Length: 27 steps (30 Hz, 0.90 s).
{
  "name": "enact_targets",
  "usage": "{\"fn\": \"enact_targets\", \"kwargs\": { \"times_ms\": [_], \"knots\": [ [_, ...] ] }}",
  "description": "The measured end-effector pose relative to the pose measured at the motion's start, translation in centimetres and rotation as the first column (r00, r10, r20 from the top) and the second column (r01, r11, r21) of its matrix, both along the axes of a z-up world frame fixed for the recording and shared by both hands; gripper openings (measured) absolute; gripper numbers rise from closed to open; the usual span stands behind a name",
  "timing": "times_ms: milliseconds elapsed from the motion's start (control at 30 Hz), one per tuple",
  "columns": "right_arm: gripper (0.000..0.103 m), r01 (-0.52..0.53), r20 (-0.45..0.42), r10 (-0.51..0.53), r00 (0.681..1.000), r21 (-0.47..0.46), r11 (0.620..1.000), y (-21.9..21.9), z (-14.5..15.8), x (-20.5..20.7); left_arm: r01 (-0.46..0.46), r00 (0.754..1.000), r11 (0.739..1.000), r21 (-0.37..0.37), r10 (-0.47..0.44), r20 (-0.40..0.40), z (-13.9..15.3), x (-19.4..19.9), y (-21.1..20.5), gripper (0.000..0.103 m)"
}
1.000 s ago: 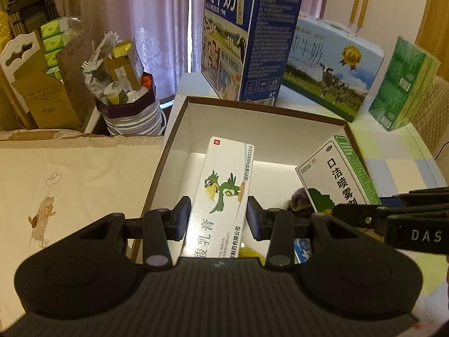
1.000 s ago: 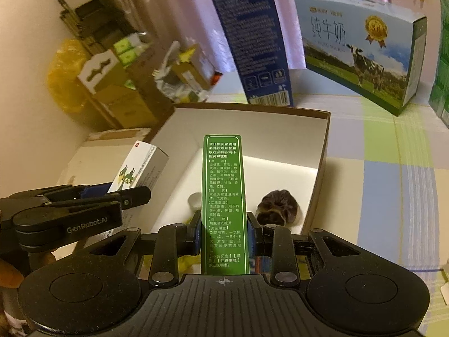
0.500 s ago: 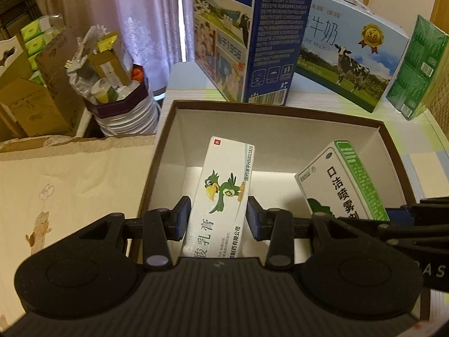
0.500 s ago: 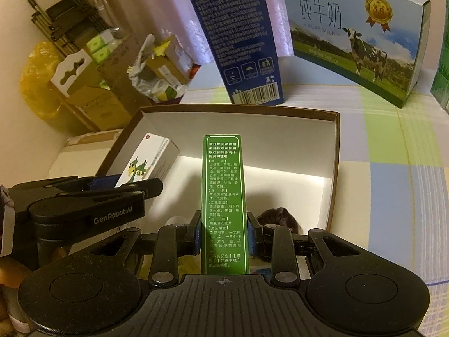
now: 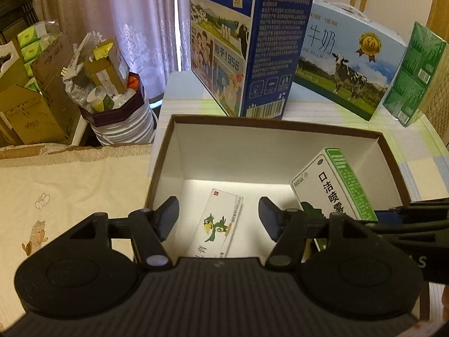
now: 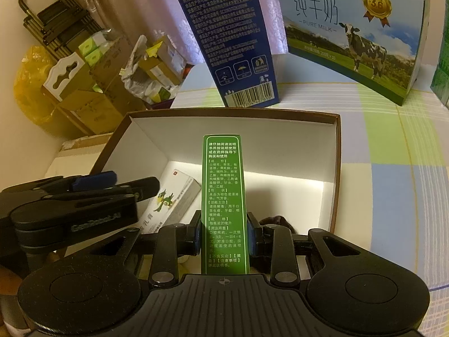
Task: Organize objects
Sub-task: 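Carry the ointment box and green box with both tools over the open box, then open the left tool releasing the ointment box while the right tool drops the green box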
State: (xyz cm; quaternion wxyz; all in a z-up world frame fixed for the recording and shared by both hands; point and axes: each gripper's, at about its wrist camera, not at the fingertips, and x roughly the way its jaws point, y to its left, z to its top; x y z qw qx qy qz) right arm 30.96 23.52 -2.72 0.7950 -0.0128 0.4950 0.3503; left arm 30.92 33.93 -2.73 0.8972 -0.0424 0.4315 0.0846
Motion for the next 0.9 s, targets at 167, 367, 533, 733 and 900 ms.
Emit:
{"fn": "enact_targets", "kwargs": {
  "times_ms": [167, 367, 533, 733, 900],
  "knots": [
    [0.033, -0.005, 0.033, 0.001, 0.999, 0.102, 0.995, 0.1, 0.8, -0.2, -0.013, 1.0, 1.0, -0.017, 0.014, 0.025, 1.2, -0.7, 0.5, 0.073],
    [0.049, 0.003, 0.064, -0.011, 0.998, 0.118, 0.993, -1.0, 1.7, -0.6, -0.015, 0.998, 0.999, -0.046, 0.017, 0.053, 2.4, -2.2, 0.6, 0.085],
    [0.056, -0.026, 0.12, 0.015, 0.993, 0.095, 0.995, -2.2, 3.0, -1.7, -0.017, 0.996, 0.998, -0.058, 0.022, 0.086, 3.5, -4.0, 0.4, 0.089],
    [0.063, -0.056, 0.18, 0.044, 0.983, 0.061, 0.997, -3.5, 4.1, -3.8, -0.036, 0.994, 0.997, -0.063, 0.042, 0.097, 4.4, -6.5, 0.0, 0.095],
    [0.066, -0.063, 0.19, 0.05, 0.98, 0.06, 0.996, -4.9, 4.8, -5.4, -0.04, 0.994, 0.997, -0.071, 0.047, 0.102, 4.9, -8.5, -0.7, 0.098]
  ]
}}
